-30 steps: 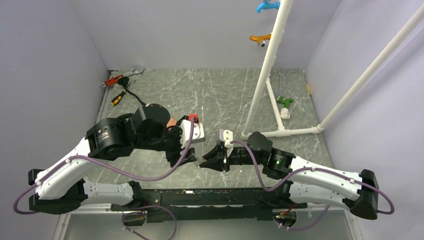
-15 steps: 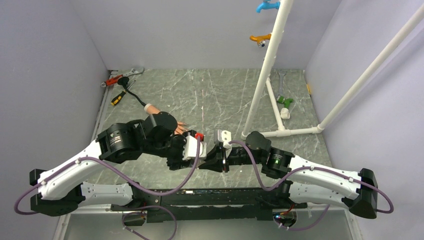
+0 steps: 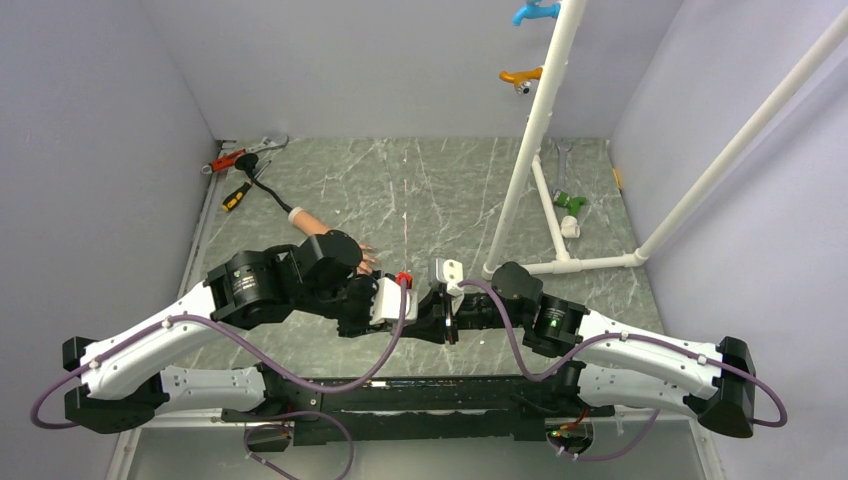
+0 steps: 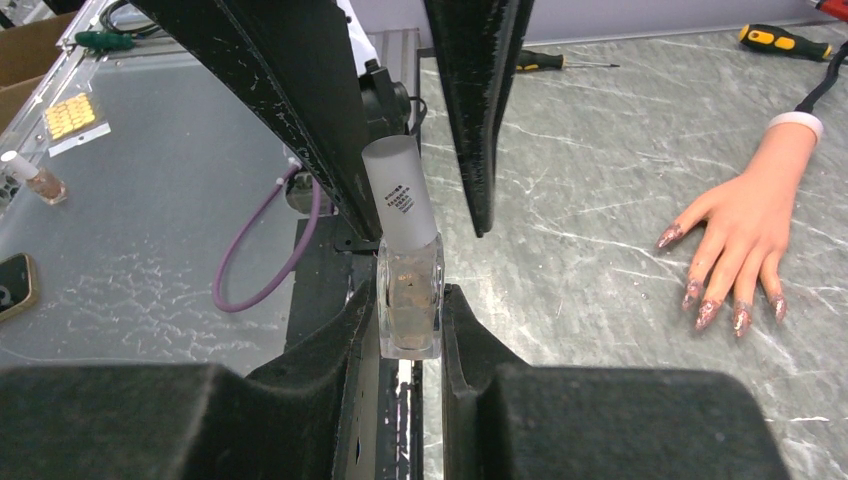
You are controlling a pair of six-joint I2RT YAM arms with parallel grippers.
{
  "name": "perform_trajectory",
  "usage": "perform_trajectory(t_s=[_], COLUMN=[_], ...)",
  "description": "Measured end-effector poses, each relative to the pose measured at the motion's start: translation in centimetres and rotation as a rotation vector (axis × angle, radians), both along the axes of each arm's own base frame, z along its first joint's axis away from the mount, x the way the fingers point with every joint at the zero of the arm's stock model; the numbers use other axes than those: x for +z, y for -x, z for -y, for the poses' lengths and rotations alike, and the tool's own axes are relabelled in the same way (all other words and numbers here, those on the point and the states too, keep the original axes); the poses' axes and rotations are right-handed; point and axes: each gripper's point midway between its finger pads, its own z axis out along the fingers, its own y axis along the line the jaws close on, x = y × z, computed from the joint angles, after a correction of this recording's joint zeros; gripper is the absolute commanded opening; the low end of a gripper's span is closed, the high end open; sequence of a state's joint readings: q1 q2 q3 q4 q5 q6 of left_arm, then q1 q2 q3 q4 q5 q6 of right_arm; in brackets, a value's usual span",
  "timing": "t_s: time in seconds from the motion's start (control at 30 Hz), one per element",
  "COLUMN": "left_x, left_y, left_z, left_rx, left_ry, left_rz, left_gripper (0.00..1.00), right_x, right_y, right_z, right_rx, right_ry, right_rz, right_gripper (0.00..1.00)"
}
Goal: Paint the nails
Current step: Unscrew the nail polish bottle.
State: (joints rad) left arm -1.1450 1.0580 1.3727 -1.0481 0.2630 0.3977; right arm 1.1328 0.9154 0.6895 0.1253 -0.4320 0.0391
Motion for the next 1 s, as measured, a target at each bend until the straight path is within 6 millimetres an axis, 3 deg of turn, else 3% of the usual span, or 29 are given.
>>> perform_trajectory(t_s=[0.47,0.67,1.0], left_x=[0.1,-0.3,-1.2], left_y=[0.3,0.5,-0.6], left_z=[0.0,-0.1,0.3], left_rx=[-0.003,0.009,0.205], left_ry=[0.020,0.013,-0.027], left_rz=[-0.009,-0.031,-0.137], left_gripper=[0.22,0.00,0.00], right_x=[0.0,-0.4,-1.2], right_y=[0.0,0.1,-1.0], right_z=[-0.2,-0.3,0.0], right_rx=[0.000,0.011,-0.056], right_ry=[-0.001,0.009,0.033], right_rz=[-0.009,-0.017,-0.023], right_gripper=[0.00,0.00,0.00])
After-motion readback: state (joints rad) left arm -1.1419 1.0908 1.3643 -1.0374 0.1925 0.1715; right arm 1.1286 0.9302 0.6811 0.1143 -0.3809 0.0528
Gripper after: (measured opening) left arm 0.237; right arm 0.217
